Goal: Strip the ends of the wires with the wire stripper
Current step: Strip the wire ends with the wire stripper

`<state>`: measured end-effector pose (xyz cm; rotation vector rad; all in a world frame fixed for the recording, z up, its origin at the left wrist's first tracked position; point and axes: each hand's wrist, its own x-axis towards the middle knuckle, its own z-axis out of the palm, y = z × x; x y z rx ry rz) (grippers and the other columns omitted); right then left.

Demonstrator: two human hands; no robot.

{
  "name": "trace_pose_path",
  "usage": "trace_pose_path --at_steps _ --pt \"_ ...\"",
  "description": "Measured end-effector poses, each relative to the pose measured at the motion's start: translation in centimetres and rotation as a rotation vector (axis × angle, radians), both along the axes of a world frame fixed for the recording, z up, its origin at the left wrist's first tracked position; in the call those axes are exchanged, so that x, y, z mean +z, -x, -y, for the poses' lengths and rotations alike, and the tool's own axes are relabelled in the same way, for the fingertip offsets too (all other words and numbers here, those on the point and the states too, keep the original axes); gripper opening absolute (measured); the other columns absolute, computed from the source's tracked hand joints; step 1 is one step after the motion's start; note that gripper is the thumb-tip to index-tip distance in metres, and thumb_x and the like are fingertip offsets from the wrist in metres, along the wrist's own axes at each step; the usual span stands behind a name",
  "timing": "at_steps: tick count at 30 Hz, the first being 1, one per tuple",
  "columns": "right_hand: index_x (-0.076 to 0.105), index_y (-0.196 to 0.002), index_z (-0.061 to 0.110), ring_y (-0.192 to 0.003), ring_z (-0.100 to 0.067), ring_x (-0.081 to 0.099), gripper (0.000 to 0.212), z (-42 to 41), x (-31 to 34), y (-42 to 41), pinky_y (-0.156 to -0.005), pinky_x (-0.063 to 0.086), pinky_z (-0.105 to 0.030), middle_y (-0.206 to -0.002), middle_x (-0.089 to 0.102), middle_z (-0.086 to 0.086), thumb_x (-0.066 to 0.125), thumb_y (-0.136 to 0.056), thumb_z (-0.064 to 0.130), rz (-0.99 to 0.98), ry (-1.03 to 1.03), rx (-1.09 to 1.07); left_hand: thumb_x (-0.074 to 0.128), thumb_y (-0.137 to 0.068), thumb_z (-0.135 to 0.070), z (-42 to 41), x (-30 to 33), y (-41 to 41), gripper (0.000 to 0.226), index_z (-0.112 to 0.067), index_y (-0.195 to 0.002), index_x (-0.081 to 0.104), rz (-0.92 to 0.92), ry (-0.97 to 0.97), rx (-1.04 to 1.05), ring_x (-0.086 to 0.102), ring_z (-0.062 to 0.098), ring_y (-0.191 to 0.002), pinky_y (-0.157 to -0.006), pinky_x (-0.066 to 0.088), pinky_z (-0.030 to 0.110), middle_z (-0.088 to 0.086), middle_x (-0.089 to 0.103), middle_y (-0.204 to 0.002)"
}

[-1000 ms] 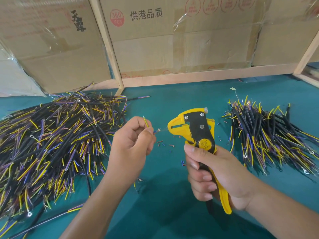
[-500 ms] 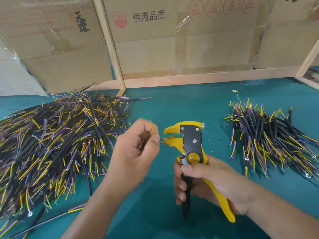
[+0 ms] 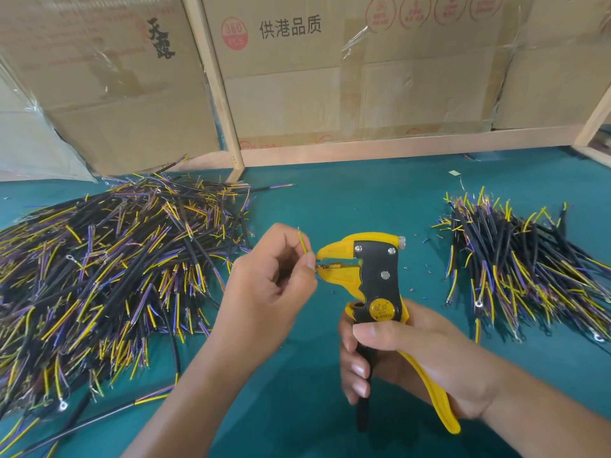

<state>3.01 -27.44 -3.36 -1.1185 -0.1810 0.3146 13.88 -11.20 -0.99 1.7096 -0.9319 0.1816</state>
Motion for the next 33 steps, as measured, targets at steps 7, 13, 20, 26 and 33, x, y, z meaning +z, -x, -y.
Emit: trace_pose_path --at_steps 7,13,20,26,33 --pt "0.057 -0.076 0.009 -0.054 -0.024 0.044 0.027 0.04 0.31 0.1 -0.061 0.048 -0.038 -0.063 0.04 -0.008 0.067 -0.09 0.03 -0.065 0.046 -0.041 0.048 -0.091 -0.03 0.04 -0.08 0.04 0.011 -0.025 -0.081 0.048 0.01 -0.004 0.006 0.027 0.004 -0.051 -0.049 0.024 0.012 -0.014 0.038 -0.06" --pt "0.059 -0.081 0.006 -0.056 -0.022 0.045 0.034 0.14 0.44 0.2 -0.063 0.046 -0.038 -0.065 0.042 -0.007 0.077 -0.085 0.034 -0.1 -0.077 0.063 0.047 -0.09 -0.025 -0.03 0.05 0.06 0.012 -0.019 -0.079 0.048 0.009 0.052 -0.042 0.034 0.025 -0.055 -0.05 0.03 0.033 0.007 0.043 -0.064" --pt "0.058 -0.082 0.006 -0.058 -0.023 0.047 0.035 -0.01 0.2 0.21 -0.066 0.047 -0.039 -0.066 0.044 -0.008 0.079 -0.084 0.034 -0.115 -0.1 0.092 0.046 -0.088 -0.021 -0.2 0.1 0.2 0.011 -0.018 -0.078 0.05 -0.014 0.069 -0.076 0.036 0.03 -0.056 -0.051 0.03 0.037 0.008 0.043 -0.065" --pt "0.057 -0.077 0.008 -0.052 -0.021 0.043 0.036 -0.07 0.38 0.2 -0.06 0.046 -0.035 -0.063 0.04 -0.005 0.078 -0.084 0.036 -0.141 -0.07 0.054 0.047 -0.088 -0.022 -0.13 0.0 0.18 0.01 -0.017 -0.079 0.049 -0.025 0.068 -0.093 0.034 0.03 -0.057 -0.051 0.029 0.035 0.008 0.042 -0.065" --pt "0.054 -0.067 0.013 -0.046 -0.019 0.037 0.035 -0.29 0.84 0.26 -0.052 0.041 -0.031 -0.057 0.035 -0.003 0.071 -0.084 0.039 -0.168 -0.015 -0.036 0.046 -0.089 -0.025 -0.05 -0.09 0.08 0.011 -0.021 -0.079 0.05 -0.028 0.058 -0.05 0.033 0.03 -0.057 -0.051 0.028 0.04 0.01 0.041 -0.063"
